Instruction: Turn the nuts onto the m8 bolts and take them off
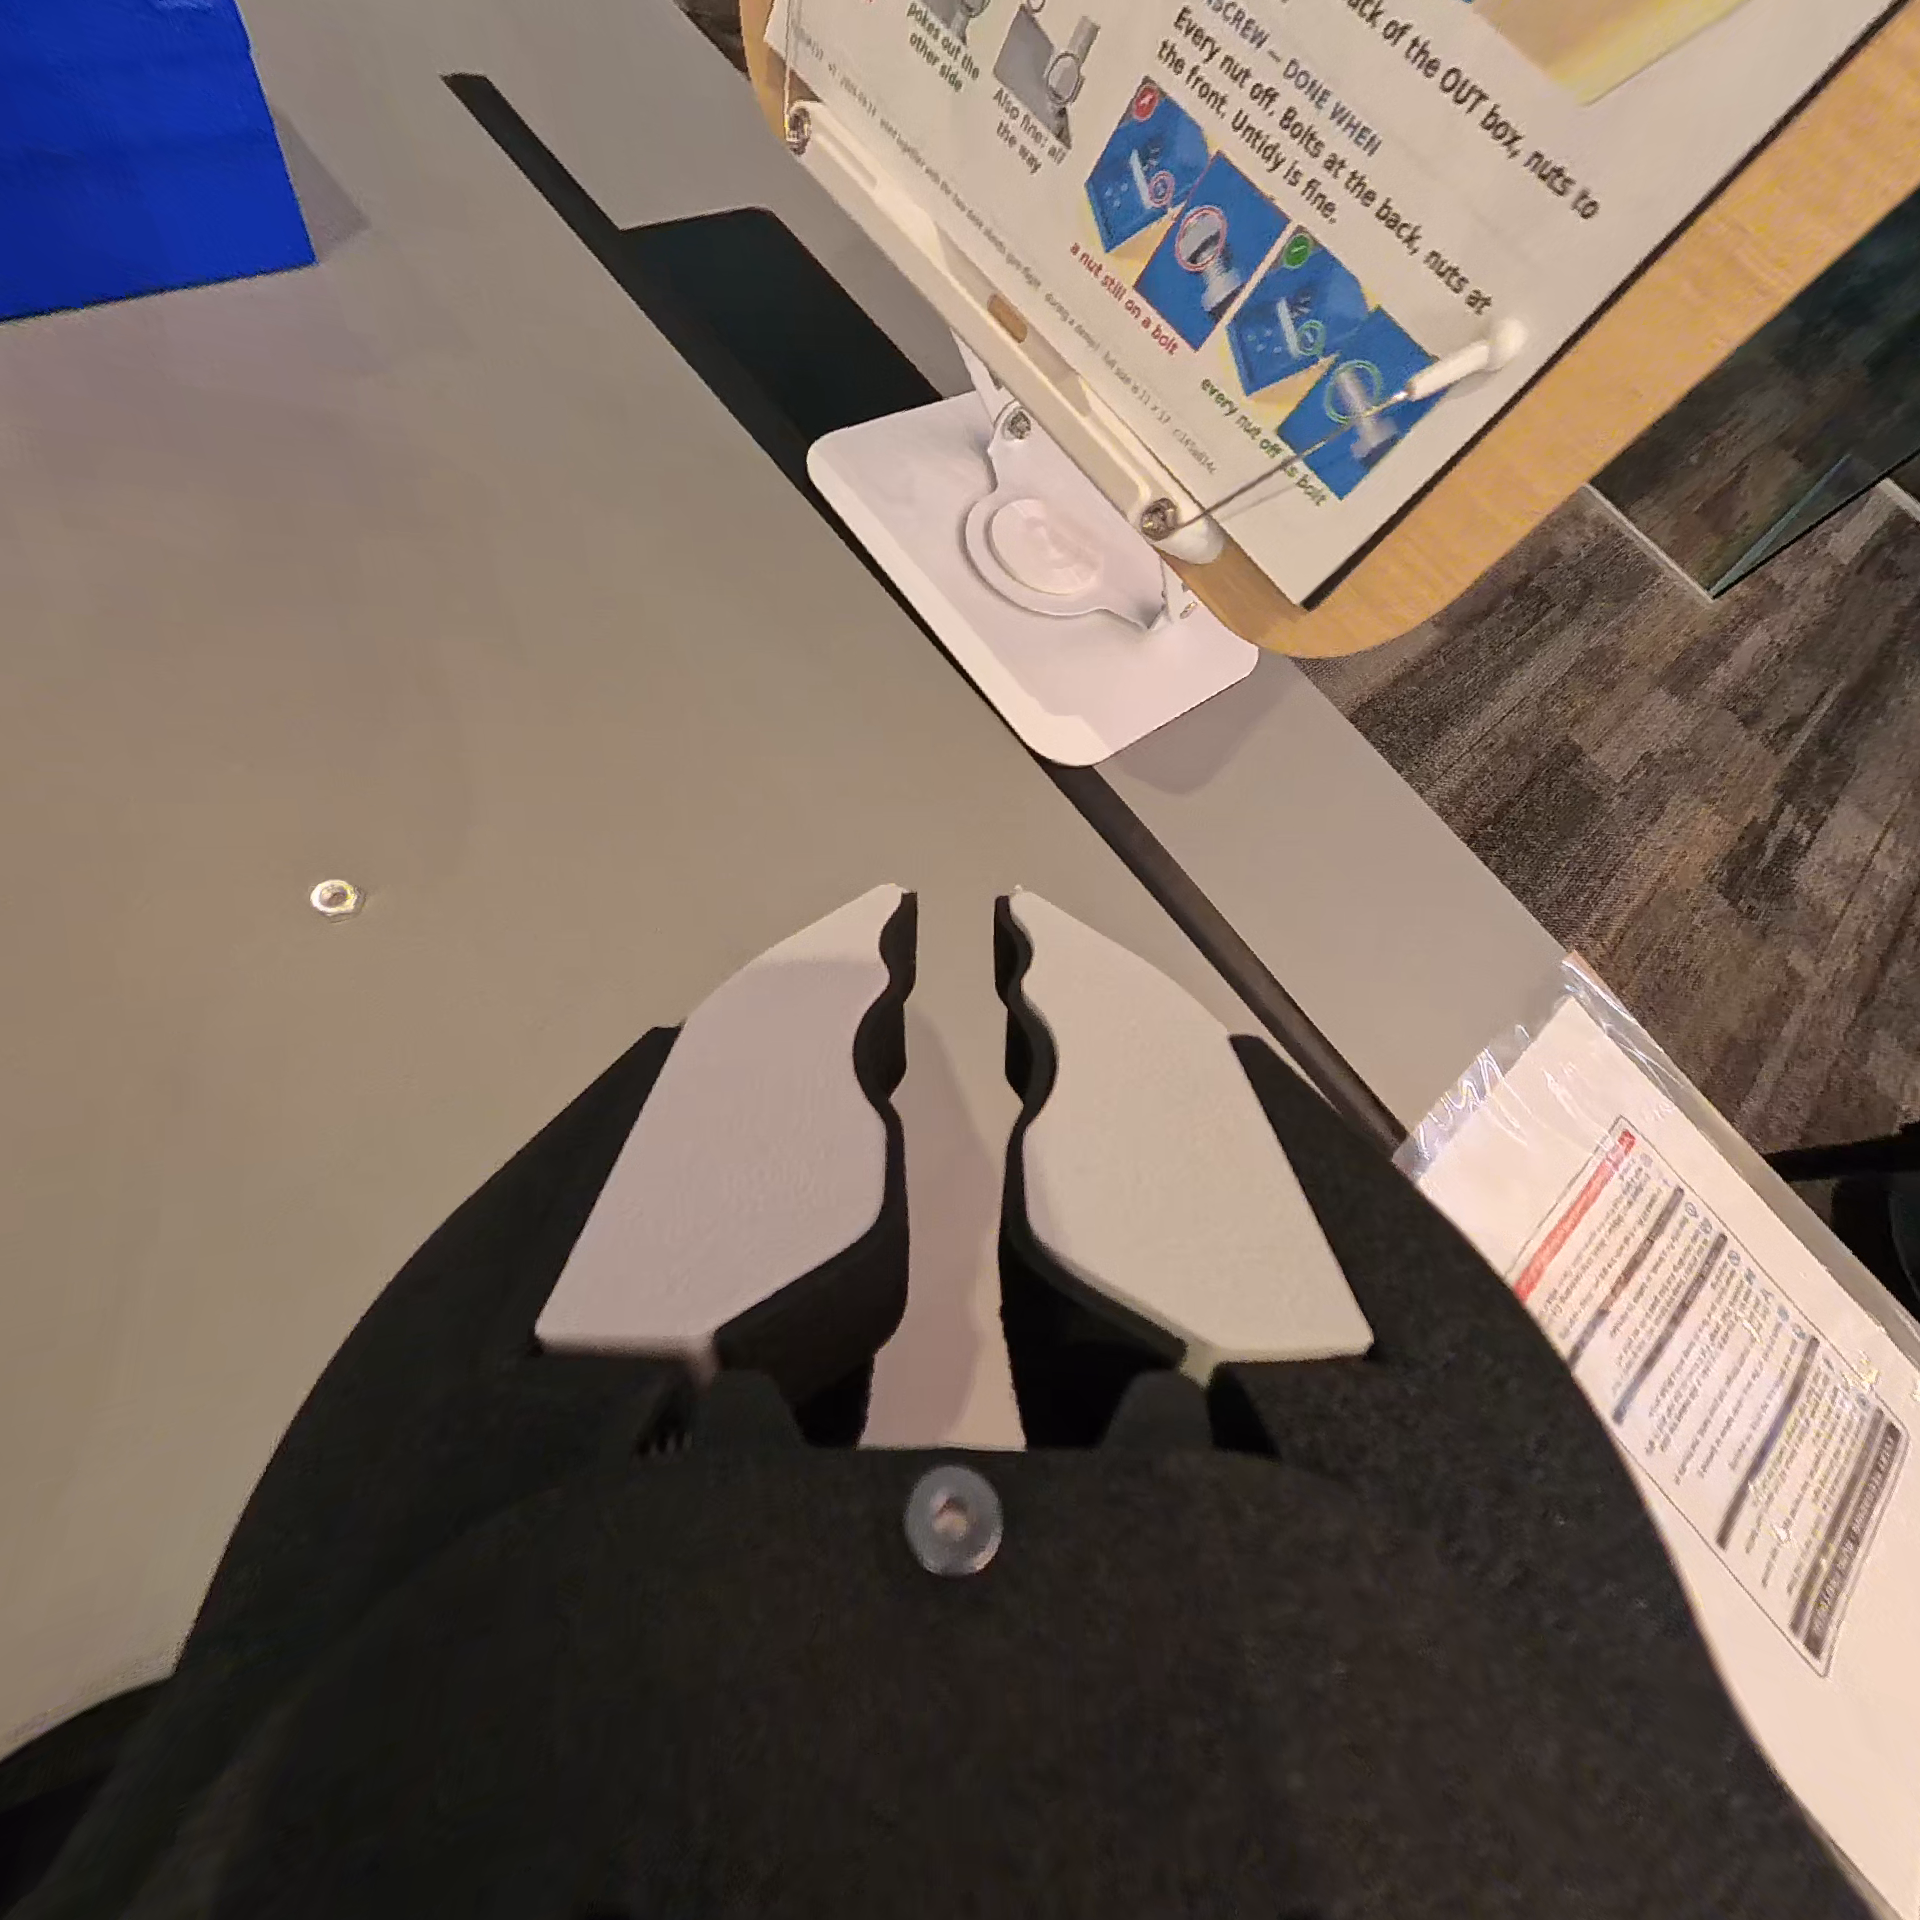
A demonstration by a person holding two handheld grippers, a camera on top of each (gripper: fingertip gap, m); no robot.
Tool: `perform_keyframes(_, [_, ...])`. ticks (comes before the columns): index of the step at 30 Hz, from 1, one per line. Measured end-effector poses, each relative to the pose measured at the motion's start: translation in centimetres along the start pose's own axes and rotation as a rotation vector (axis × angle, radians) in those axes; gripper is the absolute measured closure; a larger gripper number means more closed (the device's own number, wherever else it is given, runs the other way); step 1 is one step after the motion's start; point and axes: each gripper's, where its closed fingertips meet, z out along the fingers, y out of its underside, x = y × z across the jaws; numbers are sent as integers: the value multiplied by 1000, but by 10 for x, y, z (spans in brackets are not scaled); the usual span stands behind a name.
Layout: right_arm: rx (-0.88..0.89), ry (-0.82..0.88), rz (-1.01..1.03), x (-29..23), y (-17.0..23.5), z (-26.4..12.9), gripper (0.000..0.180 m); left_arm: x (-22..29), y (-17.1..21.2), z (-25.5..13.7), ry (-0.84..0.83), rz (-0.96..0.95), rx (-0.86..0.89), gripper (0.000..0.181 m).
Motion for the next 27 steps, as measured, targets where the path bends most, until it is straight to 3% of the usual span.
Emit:
perform_keyframes(5, [-24, -15, -15, -4, 2, 11, 166, 0, -13, 28, 94, 175, 100, 156])
perform_keyframes(12, [-109, 10, -8, 4, 20, 24, 166, 10, -5, 56, 158, 334, 28, 156])
perform_keyframes(19, [-193, 15, -47, 4, 28, 37, 166, 27, -8, 47, 142, 421, 147, 165])
perform_keyframes(27, [-214, 20, -36, 3, 35, 39, 166, 19, -10, 37, 157, 430, 170, 161])
